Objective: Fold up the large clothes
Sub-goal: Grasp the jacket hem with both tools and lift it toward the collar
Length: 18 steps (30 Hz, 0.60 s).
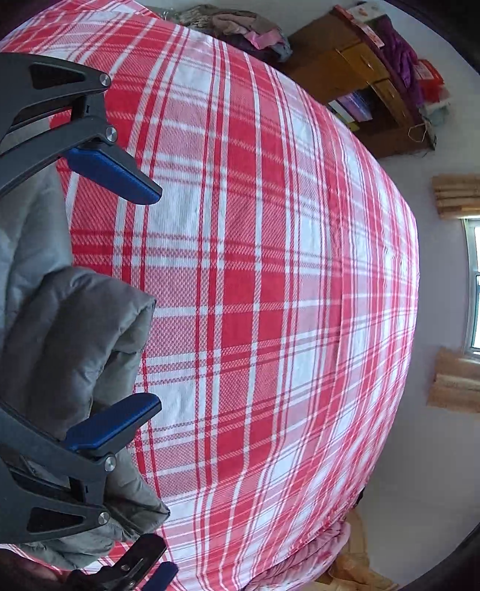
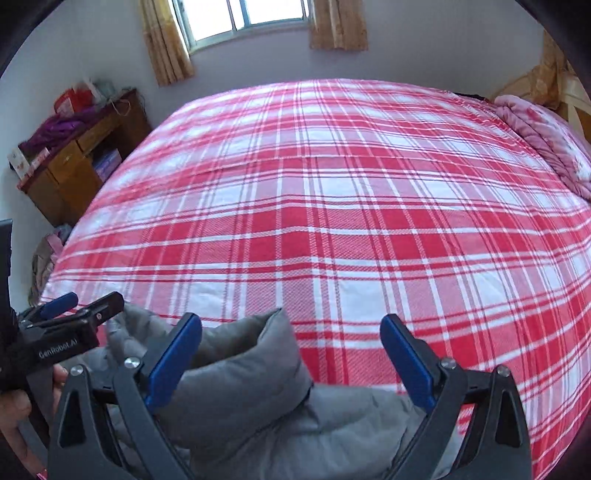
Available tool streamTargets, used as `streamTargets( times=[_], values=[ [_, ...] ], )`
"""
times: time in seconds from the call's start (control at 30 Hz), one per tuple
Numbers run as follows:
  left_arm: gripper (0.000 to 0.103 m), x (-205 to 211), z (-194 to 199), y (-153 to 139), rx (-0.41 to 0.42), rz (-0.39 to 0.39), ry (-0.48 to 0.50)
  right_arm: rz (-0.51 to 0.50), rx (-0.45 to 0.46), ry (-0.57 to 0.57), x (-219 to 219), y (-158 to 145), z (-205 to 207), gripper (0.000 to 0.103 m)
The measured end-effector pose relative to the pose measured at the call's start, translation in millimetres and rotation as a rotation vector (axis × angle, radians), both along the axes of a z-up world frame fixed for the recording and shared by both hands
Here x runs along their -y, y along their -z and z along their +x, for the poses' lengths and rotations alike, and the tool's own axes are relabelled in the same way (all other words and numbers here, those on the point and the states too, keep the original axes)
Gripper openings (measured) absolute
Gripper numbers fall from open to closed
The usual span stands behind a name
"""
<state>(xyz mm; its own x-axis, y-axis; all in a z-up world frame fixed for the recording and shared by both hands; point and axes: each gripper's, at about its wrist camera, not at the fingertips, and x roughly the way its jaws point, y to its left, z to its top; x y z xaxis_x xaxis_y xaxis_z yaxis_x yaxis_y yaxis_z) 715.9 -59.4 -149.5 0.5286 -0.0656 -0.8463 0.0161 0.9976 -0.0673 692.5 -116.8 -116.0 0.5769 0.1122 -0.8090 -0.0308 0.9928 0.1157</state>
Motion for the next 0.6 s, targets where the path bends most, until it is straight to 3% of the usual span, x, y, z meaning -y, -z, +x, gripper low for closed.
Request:
streamTargets(
  times=[0.2,0.3,0.33,0.37,0.4,0.43,0.47,0.6],
  values=[
    [0.099,-1.2,-14.2,6.0,-0.01,-0.029,0.066,-0.026,-0.087,-0.064,-0.6,19.8,10.7,0.099],
    [0.064,-1.3,-27.0,1.1,-0.012,-0.072,0.12,-0.018,-0.109,-0.086,1.1,23.8,2.6,0.09],
    [0.049,-0.1,-30.6,0.1,-0.012,-0.08,0.138,-0.003,-0.123,-0.098,2.0,25.5,-0.5,0.077],
    [0.041,1.9,-35.4,-1.3,-0.009,-0.076,0.158,0.018,-0.144,-0.114,2.6,27.9,-5.2,0.06],
    [0.03,3.8,-39.0,-2.4,-0.006,-0.064,0.171,0.023,-0.154,-0.121,2.9,29.1,-8.9,0.05],
    [0.022,5.5,-46.9,-5.0,0.006,-0.043,0.186,0.021,-0.167,-0.131,2.6,30.3,-13.1,0.029],
    [0.019,5.5,-52.9,-7.6,0.017,-0.034,0.195,0.017,-0.174,-0.142,2.2,30.7,-18.0,0.019],
    [0.007,-2.0,-85.2,-21.7,0.087,0.025,0.219,-0.029,-0.133,-0.147,5.9,23.5,-43.6,0.012]
  ],
)
